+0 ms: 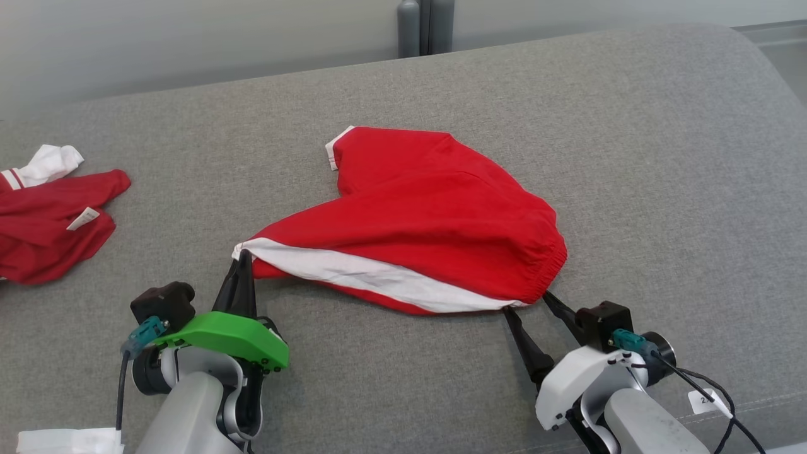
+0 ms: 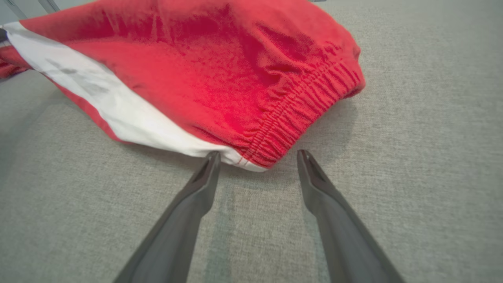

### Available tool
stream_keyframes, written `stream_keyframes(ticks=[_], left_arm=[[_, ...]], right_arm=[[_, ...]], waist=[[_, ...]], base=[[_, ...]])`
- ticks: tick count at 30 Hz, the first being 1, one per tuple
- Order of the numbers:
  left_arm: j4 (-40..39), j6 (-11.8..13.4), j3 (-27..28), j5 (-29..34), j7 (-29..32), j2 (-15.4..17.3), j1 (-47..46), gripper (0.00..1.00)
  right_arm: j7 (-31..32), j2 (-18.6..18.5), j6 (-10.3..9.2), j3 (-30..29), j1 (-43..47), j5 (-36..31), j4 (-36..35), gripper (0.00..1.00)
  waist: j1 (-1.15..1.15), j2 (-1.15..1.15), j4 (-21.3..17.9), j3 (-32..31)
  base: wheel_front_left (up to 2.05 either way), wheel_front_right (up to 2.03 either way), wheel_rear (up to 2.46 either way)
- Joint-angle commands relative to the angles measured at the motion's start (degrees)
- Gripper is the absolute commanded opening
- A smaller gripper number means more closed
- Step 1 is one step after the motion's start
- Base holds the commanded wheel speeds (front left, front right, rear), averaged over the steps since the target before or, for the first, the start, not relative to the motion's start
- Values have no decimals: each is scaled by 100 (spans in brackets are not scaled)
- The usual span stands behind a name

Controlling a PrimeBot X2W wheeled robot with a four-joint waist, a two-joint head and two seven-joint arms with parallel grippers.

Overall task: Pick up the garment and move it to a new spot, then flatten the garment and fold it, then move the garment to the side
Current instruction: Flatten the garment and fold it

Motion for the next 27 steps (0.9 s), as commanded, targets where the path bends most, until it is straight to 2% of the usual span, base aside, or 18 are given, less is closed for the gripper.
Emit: stream_keyframes(ticks=[1, 6, 7, 9, 14, 15, 21, 27], left_arm=[[-17, 0, 13, 48, -18, -15, 81, 0], [-7, -15, -2, 105, -18, -38, 52, 0], [-5, -15, 6, 109, -18, -40, 51, 0], [-3, -11, 22, 124, -18, -43, 56, 0], [-18, -7, 74, 138, -19, -36, 90, 0], [-24, -8, 84, 142, -19, -35, 94, 0], [-90, -25, 168, 198, -19, -30, 135, 0], [-381, -98, 367, 341, -19, -28, 269, 0]], right_arm=[[-18, -4, 1, 99, -135, 33, 106, 100], [-18, 8, 1, 304, -323, 158, 257, 98], [-18, 8, 1, 332, -330, 194, 259, 84], [-18, 8, 1, 391, -329, 235, 239, 48], [-18, -28, 1, 534, -309, 394, 176, 18], [-18, -30, 1, 559, -311, 442, 172, 1], [-18, -74, 1, 548, -299, 628, -134, 0], [-18, -304, 1, 322, -108, 768, -1026, 0]], waist=[[0, 0, 53, 46], [0, 0, 121, 86], [0, 0, 125, 87], [0, 0, 128, 86], [0, 0, 101, 83], [0, 0, 93, 85], [0, 0, 57, 66], [0, 0, -27, -101]], base=[[0, 0, 0], [0, 0, 0], [0, 0, 0], [0, 0, 0], [0, 0, 0], [0, 0, 0], [0, 0, 0], [0, 0, 0]])
